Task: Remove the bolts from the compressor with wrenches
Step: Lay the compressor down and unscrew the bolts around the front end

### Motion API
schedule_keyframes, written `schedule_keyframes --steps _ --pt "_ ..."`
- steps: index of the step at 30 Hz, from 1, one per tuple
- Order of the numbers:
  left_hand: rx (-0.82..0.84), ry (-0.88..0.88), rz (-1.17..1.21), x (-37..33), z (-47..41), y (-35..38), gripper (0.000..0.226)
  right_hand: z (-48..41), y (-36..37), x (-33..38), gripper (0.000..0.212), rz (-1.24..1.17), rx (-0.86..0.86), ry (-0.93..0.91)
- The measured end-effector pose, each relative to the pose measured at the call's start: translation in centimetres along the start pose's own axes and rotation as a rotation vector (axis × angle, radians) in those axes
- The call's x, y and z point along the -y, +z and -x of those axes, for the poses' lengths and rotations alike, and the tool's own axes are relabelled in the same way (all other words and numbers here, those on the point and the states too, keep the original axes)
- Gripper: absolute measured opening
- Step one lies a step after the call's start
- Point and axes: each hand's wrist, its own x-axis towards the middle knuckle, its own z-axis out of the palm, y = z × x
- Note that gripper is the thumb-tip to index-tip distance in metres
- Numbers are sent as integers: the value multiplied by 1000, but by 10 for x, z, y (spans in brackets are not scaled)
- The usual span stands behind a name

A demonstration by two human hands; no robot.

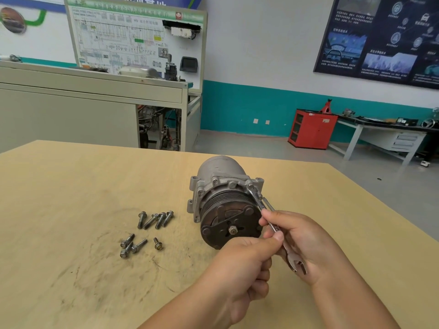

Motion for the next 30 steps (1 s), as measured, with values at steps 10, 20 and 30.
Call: schedule_keyframes --steps 10,20,30 --pt "86 37 169 -4 2 5 38 -2 -1 9 26 -128 138 101" --pt "184 51 443 -18 8 3 27 -3 2 5 52 -512 402 250" --pt "62 61 296 -22 18 -13 25 -2 21 6 14 -142 190 15"
